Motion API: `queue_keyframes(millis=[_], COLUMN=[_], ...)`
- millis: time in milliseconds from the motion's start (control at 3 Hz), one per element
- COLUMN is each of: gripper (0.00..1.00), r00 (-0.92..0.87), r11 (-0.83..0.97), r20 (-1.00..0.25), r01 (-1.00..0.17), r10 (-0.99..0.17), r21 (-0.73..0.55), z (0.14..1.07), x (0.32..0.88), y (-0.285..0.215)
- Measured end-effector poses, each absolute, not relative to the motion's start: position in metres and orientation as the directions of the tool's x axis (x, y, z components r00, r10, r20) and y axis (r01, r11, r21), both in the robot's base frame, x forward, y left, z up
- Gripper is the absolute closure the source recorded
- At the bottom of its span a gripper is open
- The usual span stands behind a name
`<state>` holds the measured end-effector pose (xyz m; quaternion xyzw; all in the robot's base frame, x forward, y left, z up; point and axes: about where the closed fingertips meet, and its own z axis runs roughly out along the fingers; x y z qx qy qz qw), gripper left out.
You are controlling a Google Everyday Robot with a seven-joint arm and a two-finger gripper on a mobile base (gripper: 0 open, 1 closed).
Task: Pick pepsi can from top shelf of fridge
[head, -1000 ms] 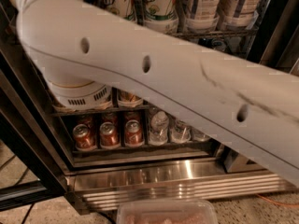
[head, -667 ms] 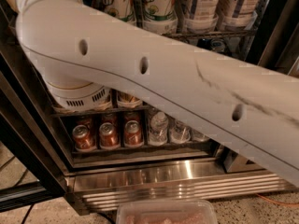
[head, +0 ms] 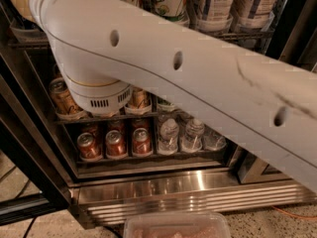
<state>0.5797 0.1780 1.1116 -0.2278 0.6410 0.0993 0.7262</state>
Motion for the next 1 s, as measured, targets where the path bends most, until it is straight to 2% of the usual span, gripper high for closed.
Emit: queue_keyframes(millis=[333,667,1000], gripper=[1.0,1.0,1.0], r00=[0.159,0.132,0.137], r11=[0.877,0.839,0.834], r20=[-0.97,-0.969,-0.968], r01=[-0.42,-0.485,-0.492], r10=[-0.183,-0.207,-0.21], r21=[-0.234,-0.246,-0.251], z=[1.108,1.098,1.1], x=[0.578,0.568,0.565], y=[0.166,0.161,0.166])
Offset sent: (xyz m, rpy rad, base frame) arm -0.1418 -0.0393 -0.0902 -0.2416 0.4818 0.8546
